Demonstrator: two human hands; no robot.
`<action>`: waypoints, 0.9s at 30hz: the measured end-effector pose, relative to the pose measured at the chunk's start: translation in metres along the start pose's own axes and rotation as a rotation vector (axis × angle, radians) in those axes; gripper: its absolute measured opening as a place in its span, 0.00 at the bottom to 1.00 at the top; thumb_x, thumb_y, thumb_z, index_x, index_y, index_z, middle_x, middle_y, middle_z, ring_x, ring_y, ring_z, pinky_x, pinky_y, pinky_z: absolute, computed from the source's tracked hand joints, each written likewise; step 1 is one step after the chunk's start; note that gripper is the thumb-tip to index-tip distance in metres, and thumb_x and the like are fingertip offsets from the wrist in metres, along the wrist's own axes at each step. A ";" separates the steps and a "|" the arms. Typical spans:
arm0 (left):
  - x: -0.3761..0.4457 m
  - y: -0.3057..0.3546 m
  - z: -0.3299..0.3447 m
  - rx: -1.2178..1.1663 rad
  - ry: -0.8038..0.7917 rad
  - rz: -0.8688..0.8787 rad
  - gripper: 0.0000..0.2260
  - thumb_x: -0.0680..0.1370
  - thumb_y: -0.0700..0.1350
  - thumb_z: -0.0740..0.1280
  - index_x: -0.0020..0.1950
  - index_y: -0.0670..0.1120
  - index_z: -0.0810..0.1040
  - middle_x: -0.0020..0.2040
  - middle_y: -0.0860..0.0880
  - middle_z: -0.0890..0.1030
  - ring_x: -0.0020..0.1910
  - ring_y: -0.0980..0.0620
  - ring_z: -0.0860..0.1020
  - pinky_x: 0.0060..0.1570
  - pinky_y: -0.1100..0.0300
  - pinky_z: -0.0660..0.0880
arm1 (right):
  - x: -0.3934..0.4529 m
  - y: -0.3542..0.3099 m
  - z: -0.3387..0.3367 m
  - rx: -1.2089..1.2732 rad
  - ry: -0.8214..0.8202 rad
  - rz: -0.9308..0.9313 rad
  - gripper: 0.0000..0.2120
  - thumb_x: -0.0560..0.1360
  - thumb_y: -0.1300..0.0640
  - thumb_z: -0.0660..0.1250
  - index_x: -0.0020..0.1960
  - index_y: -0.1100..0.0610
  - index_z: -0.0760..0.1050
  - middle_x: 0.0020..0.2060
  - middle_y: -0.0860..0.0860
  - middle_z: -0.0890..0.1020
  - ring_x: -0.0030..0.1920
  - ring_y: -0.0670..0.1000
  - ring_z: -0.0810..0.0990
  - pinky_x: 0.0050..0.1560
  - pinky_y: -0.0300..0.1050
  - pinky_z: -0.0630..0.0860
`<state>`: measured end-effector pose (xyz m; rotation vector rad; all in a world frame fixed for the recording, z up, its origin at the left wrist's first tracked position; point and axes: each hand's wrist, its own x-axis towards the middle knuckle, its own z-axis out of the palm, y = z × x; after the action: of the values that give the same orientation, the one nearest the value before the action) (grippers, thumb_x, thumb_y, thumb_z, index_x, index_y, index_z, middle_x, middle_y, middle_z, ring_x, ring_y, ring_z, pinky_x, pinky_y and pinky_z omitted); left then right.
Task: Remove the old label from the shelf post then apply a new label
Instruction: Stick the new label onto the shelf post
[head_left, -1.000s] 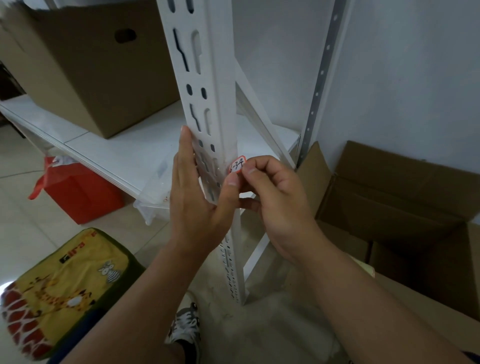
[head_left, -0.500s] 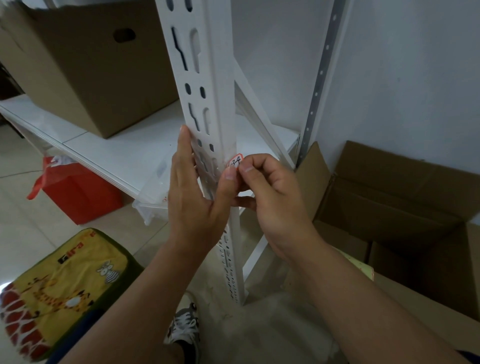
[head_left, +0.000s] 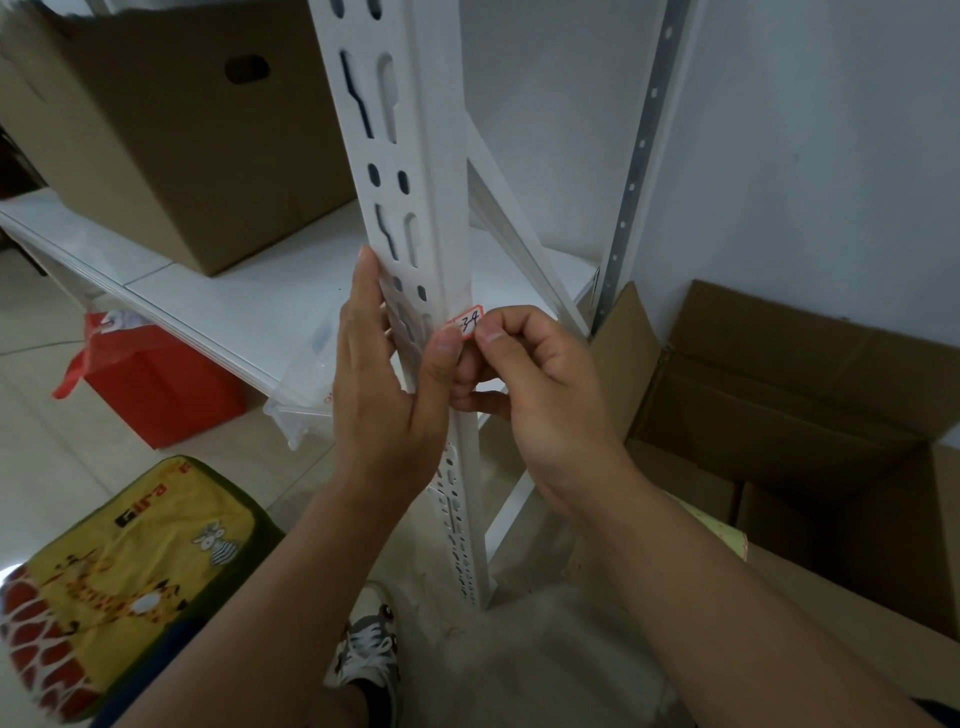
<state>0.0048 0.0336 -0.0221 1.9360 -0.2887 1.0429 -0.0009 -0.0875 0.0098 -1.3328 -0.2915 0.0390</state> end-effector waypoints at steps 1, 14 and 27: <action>0.000 0.001 0.000 -0.007 0.003 0.000 0.32 0.81 0.57 0.58 0.77 0.41 0.53 0.70 0.52 0.64 0.66 0.46 0.73 0.57 0.44 0.77 | 0.000 0.000 0.000 0.000 0.001 0.002 0.08 0.81 0.61 0.58 0.48 0.63 0.74 0.32 0.49 0.79 0.34 0.46 0.78 0.42 0.45 0.81; 0.003 0.002 0.001 -0.037 0.020 0.053 0.26 0.80 0.48 0.62 0.73 0.42 0.56 0.67 0.50 0.67 0.59 0.51 0.76 0.53 0.62 0.77 | 0.001 -0.004 0.003 -0.010 0.018 0.032 0.08 0.81 0.61 0.59 0.46 0.62 0.73 0.29 0.47 0.78 0.34 0.46 0.78 0.40 0.43 0.81; 0.004 0.004 0.005 0.100 0.072 0.020 0.37 0.78 0.62 0.60 0.76 0.38 0.56 0.66 0.61 0.62 0.61 0.54 0.73 0.54 0.54 0.78 | 0.002 -0.006 0.004 -0.092 0.068 0.071 0.06 0.80 0.59 0.61 0.48 0.60 0.75 0.38 0.54 0.83 0.37 0.46 0.82 0.38 0.40 0.81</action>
<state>0.0074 0.0281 -0.0180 1.9824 -0.2200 1.1574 -0.0011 -0.0850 0.0162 -1.4324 -0.1899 0.0398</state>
